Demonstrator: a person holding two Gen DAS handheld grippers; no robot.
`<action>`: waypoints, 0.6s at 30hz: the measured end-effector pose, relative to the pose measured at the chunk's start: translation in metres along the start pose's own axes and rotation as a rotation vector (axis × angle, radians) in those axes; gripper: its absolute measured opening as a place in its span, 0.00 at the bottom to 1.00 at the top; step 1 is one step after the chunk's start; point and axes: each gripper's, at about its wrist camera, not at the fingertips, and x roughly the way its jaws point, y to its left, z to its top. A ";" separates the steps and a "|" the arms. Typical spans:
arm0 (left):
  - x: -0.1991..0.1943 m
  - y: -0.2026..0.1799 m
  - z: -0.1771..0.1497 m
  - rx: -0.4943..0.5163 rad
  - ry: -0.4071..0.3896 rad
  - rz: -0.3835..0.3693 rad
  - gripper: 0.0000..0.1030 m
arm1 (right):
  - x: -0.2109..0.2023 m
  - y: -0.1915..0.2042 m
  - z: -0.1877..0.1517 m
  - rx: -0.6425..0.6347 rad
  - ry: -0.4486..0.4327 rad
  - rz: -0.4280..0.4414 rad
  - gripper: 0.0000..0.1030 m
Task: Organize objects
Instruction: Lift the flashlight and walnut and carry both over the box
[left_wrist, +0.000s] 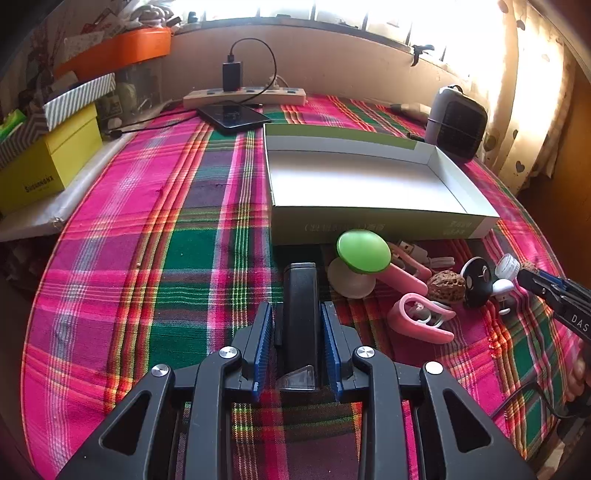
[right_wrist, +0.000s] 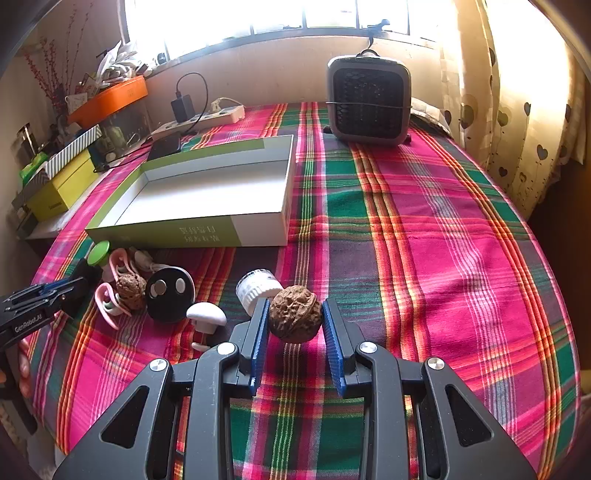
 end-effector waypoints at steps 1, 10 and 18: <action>0.000 -0.001 0.000 0.006 -0.003 0.005 0.23 | 0.000 0.000 0.000 -0.001 0.000 0.001 0.29; -0.001 0.000 0.001 0.021 0.000 -0.007 0.21 | -0.001 0.000 0.000 -0.003 -0.002 -0.001 0.29; -0.013 0.000 0.008 0.022 -0.022 -0.026 0.21 | -0.006 0.002 0.003 -0.010 -0.016 0.001 0.29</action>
